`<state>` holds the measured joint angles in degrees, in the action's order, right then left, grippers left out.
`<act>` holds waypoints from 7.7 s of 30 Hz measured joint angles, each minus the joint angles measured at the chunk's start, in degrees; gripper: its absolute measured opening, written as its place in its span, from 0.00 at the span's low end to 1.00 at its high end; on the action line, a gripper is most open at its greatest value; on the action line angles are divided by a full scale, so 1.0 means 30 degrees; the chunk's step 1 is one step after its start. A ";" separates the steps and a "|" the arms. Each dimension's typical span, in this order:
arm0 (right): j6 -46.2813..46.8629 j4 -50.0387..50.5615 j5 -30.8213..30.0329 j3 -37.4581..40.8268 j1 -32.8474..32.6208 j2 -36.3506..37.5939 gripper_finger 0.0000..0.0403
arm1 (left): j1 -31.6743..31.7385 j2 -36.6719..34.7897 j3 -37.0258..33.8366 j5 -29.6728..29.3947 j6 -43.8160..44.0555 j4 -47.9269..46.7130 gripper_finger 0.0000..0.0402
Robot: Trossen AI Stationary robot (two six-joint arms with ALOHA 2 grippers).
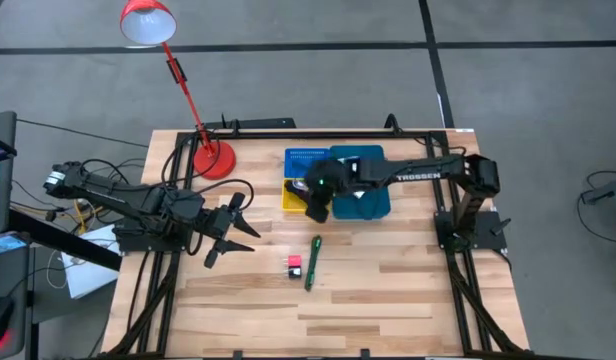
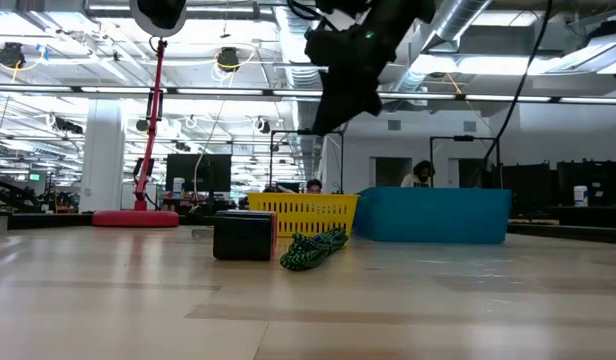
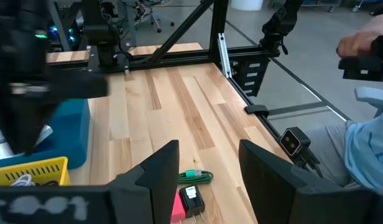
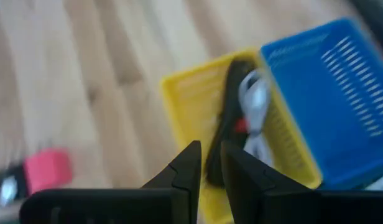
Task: Pick and place items into bin
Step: Put the green charger cable into the yellow bin, then put the pink charger adapter into the light blue bin
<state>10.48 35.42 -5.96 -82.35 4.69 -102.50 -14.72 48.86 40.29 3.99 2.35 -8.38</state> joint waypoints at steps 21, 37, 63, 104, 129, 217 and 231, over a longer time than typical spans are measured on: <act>1.1566 0.1137 0.0007 0.0000 -0.4029 0.0007 0.20 | 0.0000 0.0000 0.0000 -0.0095 0.0182 -0.1827 0.39; 1.7534 0.1144 0.0966 0.0010 -0.4338 -0.1999 0.59 | 0.0000 0.0007 0.0000 -0.0102 0.1573 -0.2254 0.39; 1.8375 0.0526 0.2158 -0.0383 -0.5814 -0.6237 0.36 | 0.0000 0.1863 0.0015 -0.0291 0.5107 -0.2316 0.39; 0.2345 0.8611 -0.4501 -0.8451 -0.1271 -0.6084 0.02 | 0.0029 0.1851 0.0007 -0.1792 0.2889 0.0284 0.39; -0.4503 0.6491 -0.0805 -0.8488 0.1004 -0.6258 0.04 | 0.0029 0.1843 0.0007 -0.2098 -0.1887 0.4255 0.39; -0.4103 -0.5505 0.0466 1.3418 -0.3175 2.1923 0.27 | 0.1122 1.3465 0.9604 -0.3264 0.1493 -0.6633 0.39; -0.2939 -0.5837 0.0405 1.6217 -0.4419 2.4285 0.27 | 0.1115 1.8439 1.4411 -0.2554 0.1967 -1.2718 0.39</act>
<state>1.66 17.91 -4.74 -33.69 -8.57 -29.64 -11.38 104.18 83.53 -3.67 8.25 -46.54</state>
